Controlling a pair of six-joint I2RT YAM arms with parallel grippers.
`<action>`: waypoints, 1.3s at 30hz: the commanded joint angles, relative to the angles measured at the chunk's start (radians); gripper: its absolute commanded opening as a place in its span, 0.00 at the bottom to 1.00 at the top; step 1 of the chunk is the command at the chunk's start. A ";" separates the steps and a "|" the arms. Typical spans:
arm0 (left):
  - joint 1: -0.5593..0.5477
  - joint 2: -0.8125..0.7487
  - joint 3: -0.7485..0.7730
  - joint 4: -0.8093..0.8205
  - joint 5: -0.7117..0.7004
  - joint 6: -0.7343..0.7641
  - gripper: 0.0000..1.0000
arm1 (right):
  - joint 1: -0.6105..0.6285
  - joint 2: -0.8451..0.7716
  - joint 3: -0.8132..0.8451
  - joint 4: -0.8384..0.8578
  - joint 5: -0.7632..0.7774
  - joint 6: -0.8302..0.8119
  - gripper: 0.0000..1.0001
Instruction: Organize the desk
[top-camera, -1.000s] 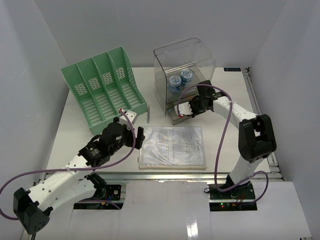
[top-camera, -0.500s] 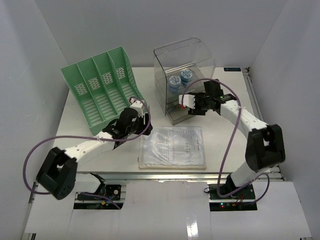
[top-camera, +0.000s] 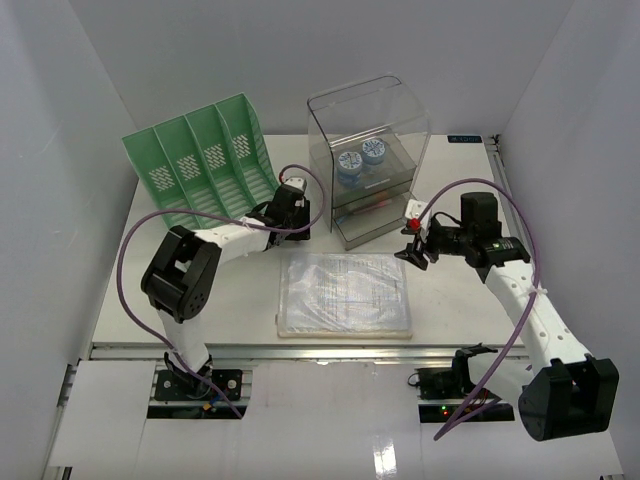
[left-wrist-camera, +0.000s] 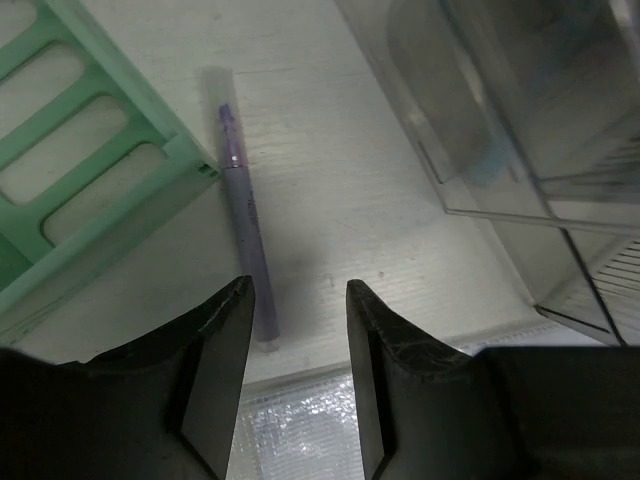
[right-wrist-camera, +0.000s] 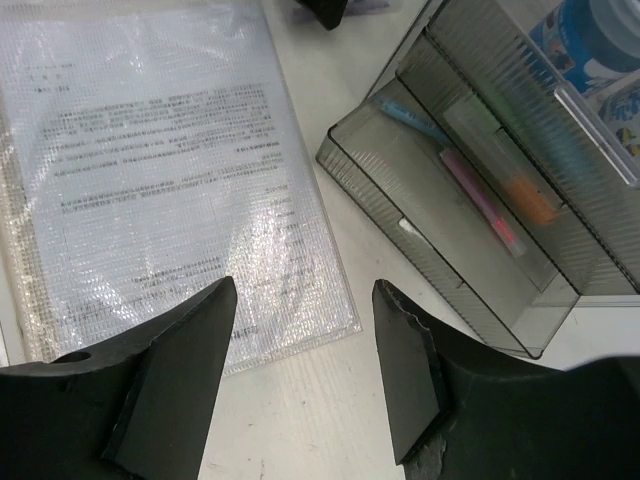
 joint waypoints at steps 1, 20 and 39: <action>-0.002 0.033 0.056 -0.065 -0.098 -0.036 0.52 | -0.025 -0.045 -0.024 0.046 -0.113 0.091 0.64; -0.016 0.060 0.011 -0.071 -0.087 -0.038 0.15 | -0.139 -0.067 -0.078 0.074 -0.253 0.116 0.64; -0.115 -0.530 -0.258 0.002 0.194 0.112 0.00 | -0.314 -0.103 -0.105 0.069 -0.428 0.135 0.64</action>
